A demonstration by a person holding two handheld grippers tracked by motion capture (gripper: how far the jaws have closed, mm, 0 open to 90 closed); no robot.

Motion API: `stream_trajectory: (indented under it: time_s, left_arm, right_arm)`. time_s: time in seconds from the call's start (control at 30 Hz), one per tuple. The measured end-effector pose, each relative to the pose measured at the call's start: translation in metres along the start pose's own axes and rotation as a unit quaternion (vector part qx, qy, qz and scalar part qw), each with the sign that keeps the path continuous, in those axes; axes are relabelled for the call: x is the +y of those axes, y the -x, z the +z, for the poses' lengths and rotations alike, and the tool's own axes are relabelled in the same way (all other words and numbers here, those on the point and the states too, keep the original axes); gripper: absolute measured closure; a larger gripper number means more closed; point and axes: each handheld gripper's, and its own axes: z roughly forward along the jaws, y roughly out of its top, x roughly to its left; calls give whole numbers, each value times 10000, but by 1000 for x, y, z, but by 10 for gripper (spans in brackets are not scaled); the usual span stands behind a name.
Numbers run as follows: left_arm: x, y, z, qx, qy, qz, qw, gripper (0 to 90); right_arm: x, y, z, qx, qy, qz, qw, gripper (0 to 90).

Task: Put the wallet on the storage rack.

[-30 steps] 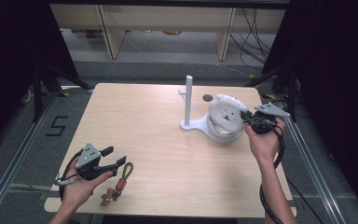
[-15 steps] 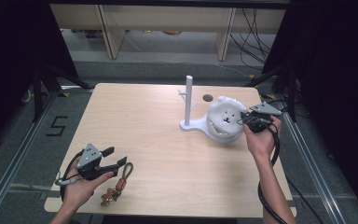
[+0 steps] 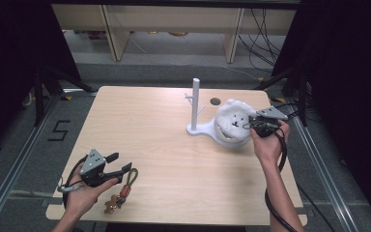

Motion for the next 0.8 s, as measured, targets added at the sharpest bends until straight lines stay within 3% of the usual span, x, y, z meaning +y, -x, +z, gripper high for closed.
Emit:
stream_trajectory:
  time_s: [0.1, 0.2, 0.23, 0.33, 0.4, 0.57, 0.63, 0.7, 0.73, 0.8]
  left_arm:
    - [0, 0, 0, 11, -2, -27, 10000, 340]
    - [1, -2, 0, 31, -10, 132, 9999, 340]
    - [0, 0, 0, -4, -4, -18, 10000, 340]
    - [0, 0, 0, -11, -13, -14, 10000, 340]
    - [0, 0, 0, -10, -22, -16, 10000, 340]
    - [0, 0, 0, -7, -13, 0, 10000, 340]
    - [0, 0, 0, -11, -21, -18, 10000, 340]
    - [1, -2, 0, 2, -28, 123, 9999, 340]
    - [1, -1, 0, 2, -27, 123, 9999, 341]
    - [1, -1, 0, 4, -33, 102, 9999, 340]
  right_arm:
    - [-1, -2, 0, -32, -24, 121, 9999, 691]
    - [-1, -2, 2, -3, -11, 102, 9999, 639]
    - [-1, -3, 2, 12, -58, 174, 9998, 629]
    - [-2, -3, 2, 18, -60, 184, 9998, 617]
    - [-1, 0, 3, 6, 4, 58, 10000, 594]
    - [-1, 0, 5, 72, 66, 116, 9999, 549]
    - [-1, 0, 4, -4, 49, 105, 9999, 516]
    - [-2, 0, 4, 31, 44, 224, 9997, 502]
    - [-2, -2, 2, -1, 1, 409, 9992, 487]
    - [-3, -1, 3, -13, 49, 376, 9993, 480]
